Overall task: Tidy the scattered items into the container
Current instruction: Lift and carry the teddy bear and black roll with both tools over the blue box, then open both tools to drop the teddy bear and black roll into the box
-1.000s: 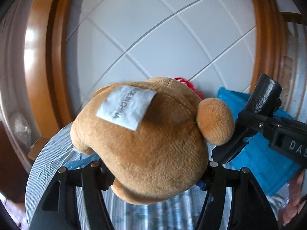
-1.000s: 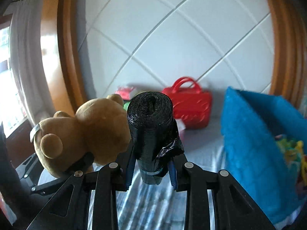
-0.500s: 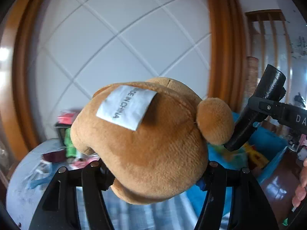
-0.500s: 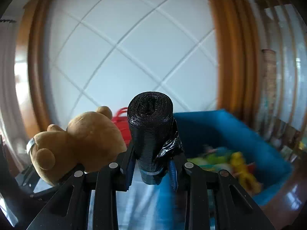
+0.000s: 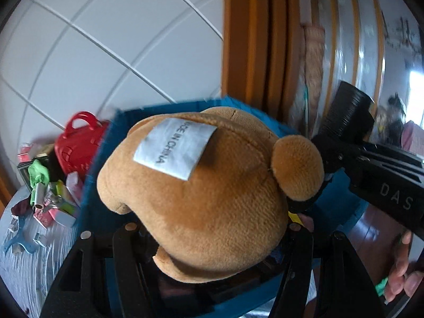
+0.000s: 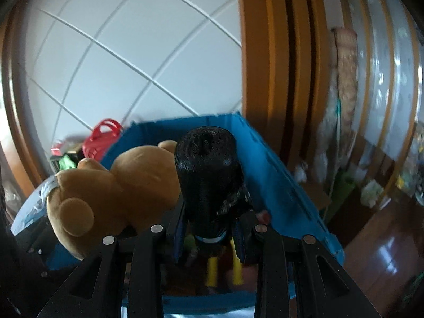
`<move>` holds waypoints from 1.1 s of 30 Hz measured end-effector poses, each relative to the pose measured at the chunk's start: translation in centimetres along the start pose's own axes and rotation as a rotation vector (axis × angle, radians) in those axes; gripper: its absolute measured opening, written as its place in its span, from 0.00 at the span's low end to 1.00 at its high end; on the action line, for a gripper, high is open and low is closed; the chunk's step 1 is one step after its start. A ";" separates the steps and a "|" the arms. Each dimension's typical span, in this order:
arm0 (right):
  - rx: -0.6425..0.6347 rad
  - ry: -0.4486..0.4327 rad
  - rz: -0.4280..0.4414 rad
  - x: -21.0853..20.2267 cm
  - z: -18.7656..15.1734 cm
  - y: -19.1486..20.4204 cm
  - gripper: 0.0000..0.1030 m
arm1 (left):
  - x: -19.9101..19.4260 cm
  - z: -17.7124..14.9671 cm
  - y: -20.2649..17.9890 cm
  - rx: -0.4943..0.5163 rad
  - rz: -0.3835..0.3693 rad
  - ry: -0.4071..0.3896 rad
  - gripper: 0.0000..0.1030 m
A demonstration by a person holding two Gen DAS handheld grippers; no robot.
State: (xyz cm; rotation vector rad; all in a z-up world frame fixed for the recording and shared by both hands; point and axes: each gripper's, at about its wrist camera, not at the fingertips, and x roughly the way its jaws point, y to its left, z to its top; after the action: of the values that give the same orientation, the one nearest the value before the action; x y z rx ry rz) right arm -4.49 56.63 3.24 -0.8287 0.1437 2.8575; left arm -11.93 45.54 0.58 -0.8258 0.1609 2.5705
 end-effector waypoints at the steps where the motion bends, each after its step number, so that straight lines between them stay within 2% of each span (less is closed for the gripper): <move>1: 0.003 0.019 0.001 0.6 -0.3 -0.6 0.29 | 0.6 -0.1 -0.4 0.002 -0.002 0.036 0.61; 5: 0.006 0.083 -0.013 2.8 -1.5 -3.1 0.29 | 2.9 -0.8 -2.8 0.009 0.004 0.158 0.63; 7: 0.003 0.128 -0.011 4.1 -2.0 -3.9 0.29 | 3.4 -1.2 -4.0 0.019 0.011 0.177 0.66; 11: 0.000 0.173 -0.012 5.3 -2.8 -4.8 0.28 | 2.8 -1.3 -4.9 0.035 0.036 0.171 0.67; 16: -0.011 0.214 -0.022 6.4 -3.1 -5.4 0.28 | 2.5 -1.8 -3.2 0.017 0.025 0.186 0.70; 20: -0.002 0.237 -0.030 6.8 -3.6 -5.3 0.28 | 1.2 -1.6 -2.3 0.011 0.017 0.145 0.77; 23: 0.015 0.240 -0.034 6.6 -3.7 -5.5 0.29 | -0.3 -1.2 -2.1 0.021 0.011 0.108 0.78; 27: 0.005 0.204 -0.053 5.1 -3.5 -5.3 0.40 | -1.6 -1.0 -2.3 0.036 0.014 0.085 0.78; 29: -0.010 0.188 -0.061 4.2 -3.2 -5.0 0.52 | -2.1 -1.1 -2.3 0.033 0.016 0.075 0.78; 31: -0.032 0.162 -0.058 2.8 -3.1 -4.6 0.81 | -3.0 -1.0 -2.1 0.027 0.016 0.054 0.78; 33: -0.057 0.138 -0.058 1.6 -2.9 -4.1 0.96 | -3.9 -0.9 -1.8 0.016 0.029 0.024 0.78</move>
State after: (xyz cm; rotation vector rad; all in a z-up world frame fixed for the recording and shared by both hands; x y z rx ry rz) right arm -3.55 60.44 -0.28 -1.0239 0.0548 2.7619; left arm -7.81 45.46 2.15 -0.8545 0.2016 2.5835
